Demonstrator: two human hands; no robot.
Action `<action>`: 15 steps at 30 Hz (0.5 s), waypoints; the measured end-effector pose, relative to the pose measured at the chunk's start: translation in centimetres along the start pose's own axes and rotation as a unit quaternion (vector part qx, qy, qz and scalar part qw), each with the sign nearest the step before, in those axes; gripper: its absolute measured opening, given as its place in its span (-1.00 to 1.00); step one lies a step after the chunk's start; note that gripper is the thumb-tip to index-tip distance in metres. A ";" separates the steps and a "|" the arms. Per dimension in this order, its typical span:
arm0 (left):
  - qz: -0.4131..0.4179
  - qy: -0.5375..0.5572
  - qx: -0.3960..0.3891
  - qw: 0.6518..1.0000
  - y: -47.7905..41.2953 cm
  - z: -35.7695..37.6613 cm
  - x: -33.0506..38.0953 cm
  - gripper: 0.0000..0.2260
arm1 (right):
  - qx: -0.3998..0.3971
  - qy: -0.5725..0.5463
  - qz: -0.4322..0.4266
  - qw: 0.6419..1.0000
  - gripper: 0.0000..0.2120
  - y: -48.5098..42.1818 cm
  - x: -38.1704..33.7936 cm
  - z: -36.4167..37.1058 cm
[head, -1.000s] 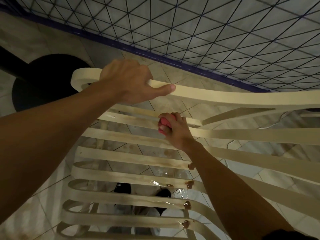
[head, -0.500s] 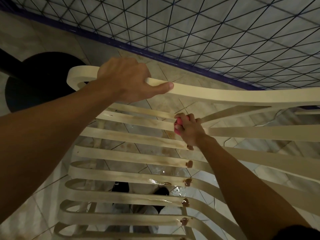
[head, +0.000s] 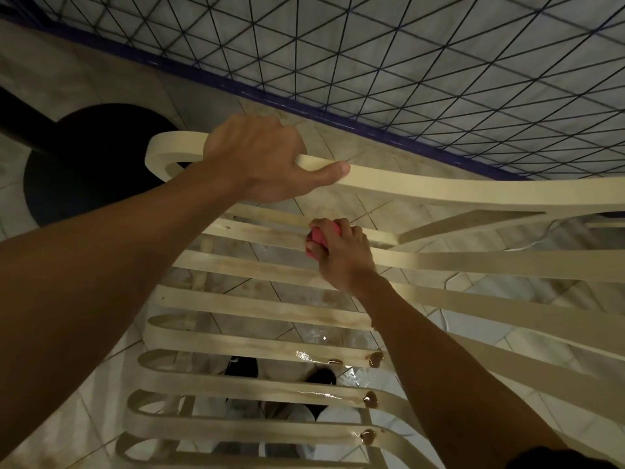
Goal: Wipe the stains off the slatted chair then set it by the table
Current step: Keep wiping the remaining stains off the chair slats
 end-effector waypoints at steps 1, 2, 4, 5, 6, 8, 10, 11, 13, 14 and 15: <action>0.002 0.000 0.004 1.000 0.0 0.0 -0.1 -0.26 | -0.001 0.008 0.004 1.000 -0.62 0.2 0.8 -0.2; 0.003 0.000 0.007 1.000 -0.1 0.0 -0.1 -0.26 | -0.006 0.015 0.011 1.000 -0.61 0.3 1.7 -0.3; 0.003 0.001 0.013 1.000 -0.1 0.0 -0.2 -0.25 | -0.026 0.038 0.033 0.998 -0.59 0.6 3.8 -0.5; 0.003 0.002 0.019 1.000 -0.1 0.0 -0.2 -0.26 | -0.042 0.059 0.045 0.996 -0.58 0.7 4.9 -0.5; 0.004 0.003 0.027 1.000 0.0 0.0 -0.2 -0.28 | -0.058 0.082 0.057 0.993 -0.57 0.8 5.9 -0.5; 0.008 0.004 0.052 0.999 0.1 -0.1 -0.3 -0.32 | -0.082 0.116 0.086 0.986 -0.57 1.2 7.5 -0.7; 0.010 0.016 0.079 0.997 0.2 -0.3 -0.4 -0.37 | -0.095 0.144 0.102 0.980 -0.58 1.5 8.4 -0.9; 0.011 0.028 0.088 0.996 0.3 -0.4 -0.4 -0.41 | -0.100 0.160 0.103 0.977 -0.59 1.7 8.5 -1.0; 0.021 0.062 0.102 0.993 0.6 -0.7 -0.7 -0.50 | -0.112 0.180 0.101 0.972 -0.63 1.7 8.5 -0.9; 0.025 0.083 0.112 0.990 1.0 -1.0 -1.2 -0.53 | -0.117 0.178 0.102 0.972 -0.63 1.7 8.5 -1.0; 0.024 0.100 0.125 0.987 1.4 -1.3 -1.9 -0.54 | -0.119 0.171 0.104 0.972 -0.63 1.7 8.4 -1.0</action>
Point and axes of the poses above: each hand's wrist, its own y-axis away from the middle knuckle, its own z-axis out of the palm, x = y × z, the point moved 6 cm from there along -y, towards the middle knuckle, and after that the axes turned 10 degrees about y, right-handed, at the moved point
